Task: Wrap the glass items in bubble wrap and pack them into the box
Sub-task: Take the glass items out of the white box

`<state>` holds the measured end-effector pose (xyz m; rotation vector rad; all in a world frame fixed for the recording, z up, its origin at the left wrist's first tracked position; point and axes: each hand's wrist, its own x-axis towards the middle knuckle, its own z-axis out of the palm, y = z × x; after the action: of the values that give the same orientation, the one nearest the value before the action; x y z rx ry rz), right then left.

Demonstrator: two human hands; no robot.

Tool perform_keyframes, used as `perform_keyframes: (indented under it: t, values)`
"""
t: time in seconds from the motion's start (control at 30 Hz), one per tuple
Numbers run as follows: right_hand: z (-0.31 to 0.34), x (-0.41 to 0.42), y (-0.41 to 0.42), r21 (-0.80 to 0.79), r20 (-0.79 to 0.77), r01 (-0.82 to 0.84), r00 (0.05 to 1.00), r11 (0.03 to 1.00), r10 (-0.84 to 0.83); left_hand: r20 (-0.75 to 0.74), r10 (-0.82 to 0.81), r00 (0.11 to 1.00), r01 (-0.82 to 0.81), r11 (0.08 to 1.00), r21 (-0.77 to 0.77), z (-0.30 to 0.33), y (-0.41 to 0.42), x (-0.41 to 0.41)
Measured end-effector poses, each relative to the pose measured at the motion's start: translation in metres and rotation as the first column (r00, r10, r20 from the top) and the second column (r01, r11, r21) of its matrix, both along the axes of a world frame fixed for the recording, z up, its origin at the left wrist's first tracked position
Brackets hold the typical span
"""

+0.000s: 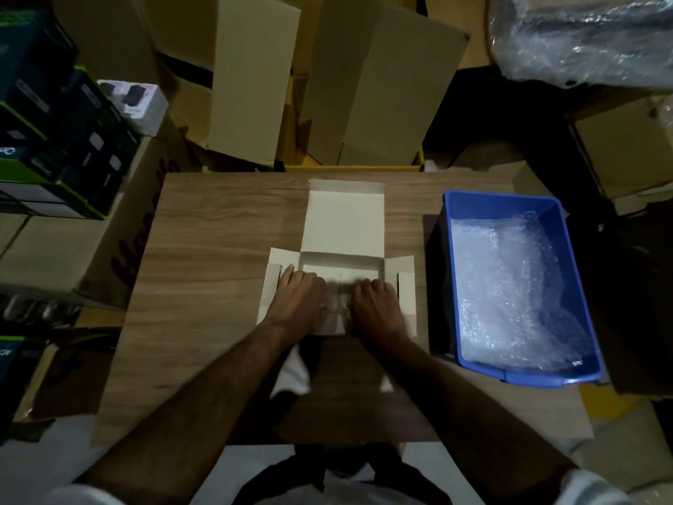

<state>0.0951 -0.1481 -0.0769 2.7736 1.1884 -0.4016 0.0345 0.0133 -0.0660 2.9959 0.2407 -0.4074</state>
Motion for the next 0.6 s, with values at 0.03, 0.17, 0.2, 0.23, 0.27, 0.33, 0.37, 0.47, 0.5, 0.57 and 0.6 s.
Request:
perform_keyframes:
  t: [0.03,0.17,0.2,0.23,0.27,0.33,0.37,0.47,0.5,0.57,0.6]
  values:
    - [-0.001,0.001,0.001,0.020,-0.017,0.013,1.000,1.000,-0.013,-0.011,0.004,1.000,-0.004,1.000,0.006,0.002,0.000,0.002]
    - [0.000,0.008,0.003,0.103,-0.070,0.071,0.996,0.992,-0.064,-0.052,-0.005,0.999,0.005,1.000,-0.002,0.010,0.000,0.004]
    - [0.000,0.009,0.003,0.117,-0.085,0.071,0.995,0.991,-0.061,-0.064,-0.014,0.998,0.013,1.000,-0.013,0.013,-0.001,0.003]
    - [0.002,0.008,0.002,0.131,-0.095,0.062,0.994,0.989,-0.050,-0.082,-0.029,0.996,0.027,0.999,-0.027,0.014,-0.001,0.000]
    - [0.003,0.008,0.001,0.155,-0.102,0.048,0.994,0.987,-0.032,-0.095,-0.049,0.994,0.045,0.998,-0.042,0.017,-0.002,-0.003]
    - [0.008,0.007,-0.005,0.226,-0.123,0.045,0.992,0.973,-0.017,-0.079,-0.064,0.995,0.056,0.993,-0.100,0.019,-0.001,-0.011]
    - [0.009,0.007,-0.009,0.260,-0.135,0.056,0.991,0.964,-0.021,-0.041,-0.050,0.998,0.043,0.988,-0.147,0.020,-0.001,-0.015]
    - [0.017,0.009,-0.019,0.330,-0.127,0.041,0.992,0.943,0.002,0.096,0.061,0.993,-0.032,0.960,-0.277,0.027,-0.001,-0.025]
    - [0.021,0.011,-0.020,0.360,-0.106,0.026,0.994,0.933,0.014,0.138,0.089,0.986,-0.044,0.952,-0.303,0.030,-0.003,-0.028]
    - [0.033,0.016,-0.018,0.428,-0.075,0.006,0.997,0.904,0.029,0.213,0.140,0.967,-0.063,0.941,-0.334,0.037,-0.003,-0.034]
    - [0.040,0.019,-0.015,0.445,-0.067,0.000,0.997,0.895,0.033,0.245,0.161,0.956,-0.067,0.934,-0.351,0.042,-0.003,-0.036]
